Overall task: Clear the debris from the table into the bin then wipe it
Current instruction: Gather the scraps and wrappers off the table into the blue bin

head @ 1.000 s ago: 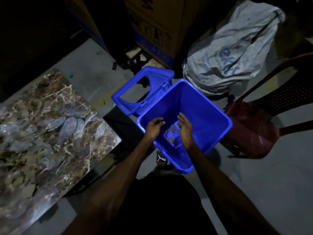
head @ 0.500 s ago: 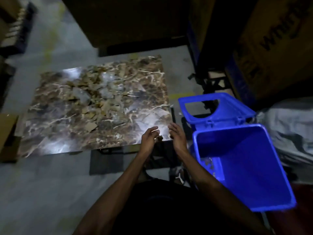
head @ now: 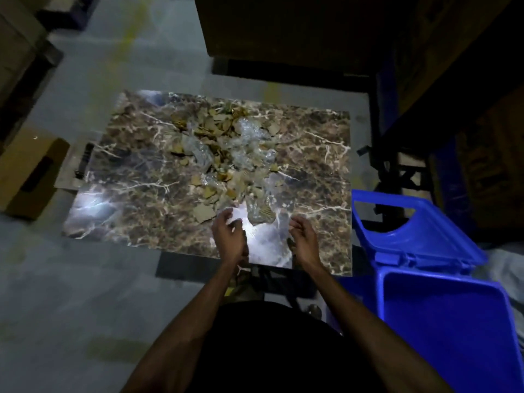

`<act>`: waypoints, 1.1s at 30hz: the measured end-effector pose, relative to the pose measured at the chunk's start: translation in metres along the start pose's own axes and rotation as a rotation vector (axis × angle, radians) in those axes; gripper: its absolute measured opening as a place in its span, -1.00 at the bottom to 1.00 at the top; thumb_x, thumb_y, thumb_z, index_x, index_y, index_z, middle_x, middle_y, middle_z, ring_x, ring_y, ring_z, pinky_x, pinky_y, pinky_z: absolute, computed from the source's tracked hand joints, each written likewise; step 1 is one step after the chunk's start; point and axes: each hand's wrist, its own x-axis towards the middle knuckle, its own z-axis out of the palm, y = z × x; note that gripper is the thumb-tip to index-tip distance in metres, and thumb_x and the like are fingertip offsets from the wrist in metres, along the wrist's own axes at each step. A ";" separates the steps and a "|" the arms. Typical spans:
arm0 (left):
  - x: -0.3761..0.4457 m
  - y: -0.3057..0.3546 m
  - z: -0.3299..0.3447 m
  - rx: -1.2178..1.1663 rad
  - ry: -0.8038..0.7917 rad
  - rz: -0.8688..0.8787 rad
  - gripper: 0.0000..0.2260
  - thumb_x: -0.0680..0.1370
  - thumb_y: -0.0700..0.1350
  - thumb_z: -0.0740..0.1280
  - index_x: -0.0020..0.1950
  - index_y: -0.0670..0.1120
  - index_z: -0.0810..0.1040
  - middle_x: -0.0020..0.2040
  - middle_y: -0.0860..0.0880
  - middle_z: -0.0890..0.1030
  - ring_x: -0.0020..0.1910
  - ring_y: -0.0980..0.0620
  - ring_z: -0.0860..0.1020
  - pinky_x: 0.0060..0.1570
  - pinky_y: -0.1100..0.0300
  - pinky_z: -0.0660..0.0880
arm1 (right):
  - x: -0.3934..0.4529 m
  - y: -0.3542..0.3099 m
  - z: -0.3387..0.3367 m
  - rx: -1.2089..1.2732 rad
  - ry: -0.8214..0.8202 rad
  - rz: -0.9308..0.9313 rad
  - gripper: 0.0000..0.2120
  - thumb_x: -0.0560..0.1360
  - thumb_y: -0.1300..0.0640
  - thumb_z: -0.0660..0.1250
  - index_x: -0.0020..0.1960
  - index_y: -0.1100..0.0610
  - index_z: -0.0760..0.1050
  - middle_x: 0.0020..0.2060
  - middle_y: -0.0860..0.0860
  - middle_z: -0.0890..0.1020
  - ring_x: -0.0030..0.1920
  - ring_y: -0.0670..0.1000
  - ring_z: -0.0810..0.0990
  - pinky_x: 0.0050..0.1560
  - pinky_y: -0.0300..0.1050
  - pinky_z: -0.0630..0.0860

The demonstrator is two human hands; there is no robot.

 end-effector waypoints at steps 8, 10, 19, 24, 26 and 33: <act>0.102 -0.042 -0.046 0.260 0.060 0.096 -0.42 0.62 0.18 0.19 0.53 -0.15 0.38 0.50 -0.17 0.37 0.48 -0.19 0.34 0.44 -0.16 0.35 | 0.051 -0.023 0.055 -0.323 0.057 -0.196 -0.57 0.73 0.03 0.21 0.57 0.12 0.34 0.45 0.03 0.41 0.41 -0.20 0.39 0.36 -0.40 0.30; 0.106 -0.048 -0.039 0.259 0.006 0.085 -0.37 0.62 0.22 0.16 0.58 -0.14 0.33 0.58 -0.15 0.29 0.57 -0.14 0.24 0.53 -0.11 0.22 | 0.062 -0.028 0.075 -0.363 0.047 -0.236 -0.52 0.73 0.03 0.20 0.61 0.12 0.26 0.56 -0.01 0.31 0.44 -0.46 0.20 0.40 -0.52 0.14; 0.077 -0.027 0.038 0.074 -0.097 0.078 -0.48 0.67 0.17 0.18 0.60 0.01 0.30 0.61 0.05 0.30 0.62 0.07 0.18 0.58 -0.08 0.18 | 0.082 -0.014 0.137 -0.325 -0.045 -0.316 -0.48 0.72 0.02 0.19 0.64 0.10 0.21 0.62 -0.07 0.24 0.62 -0.13 0.15 0.58 -0.25 0.10; 0.073 0.000 0.062 -0.242 -0.091 0.000 -0.56 0.64 -0.03 0.26 0.51 -0.12 0.42 0.48 -0.04 0.45 0.48 0.14 0.39 0.43 0.26 0.35 | 0.084 -0.016 0.145 -0.123 -0.034 -0.213 -0.55 0.69 0.04 0.20 0.54 0.14 0.34 0.48 0.03 0.43 0.49 -0.02 0.41 0.47 0.13 0.40; 0.071 0.007 0.065 -0.330 -0.089 -0.046 -0.62 0.65 -0.17 0.26 0.49 -0.07 0.45 0.46 0.01 0.47 0.45 0.16 0.42 0.35 0.31 0.40 | 0.082 -0.024 0.145 -0.024 -0.057 -0.162 -0.58 0.67 0.16 0.22 0.51 0.20 0.35 0.44 0.08 0.49 0.40 -0.05 0.51 0.36 -0.02 0.49; 0.062 0.026 0.059 -0.398 -0.244 -0.125 -0.56 0.73 -0.11 0.16 0.62 -0.10 0.28 0.55 0.14 0.26 0.40 0.41 0.27 0.30 0.58 0.26 | 0.076 -0.036 0.146 0.100 -0.166 -0.164 -0.57 0.68 0.20 0.22 0.54 0.11 0.33 0.51 0.11 0.43 0.51 0.12 0.42 0.48 0.28 0.39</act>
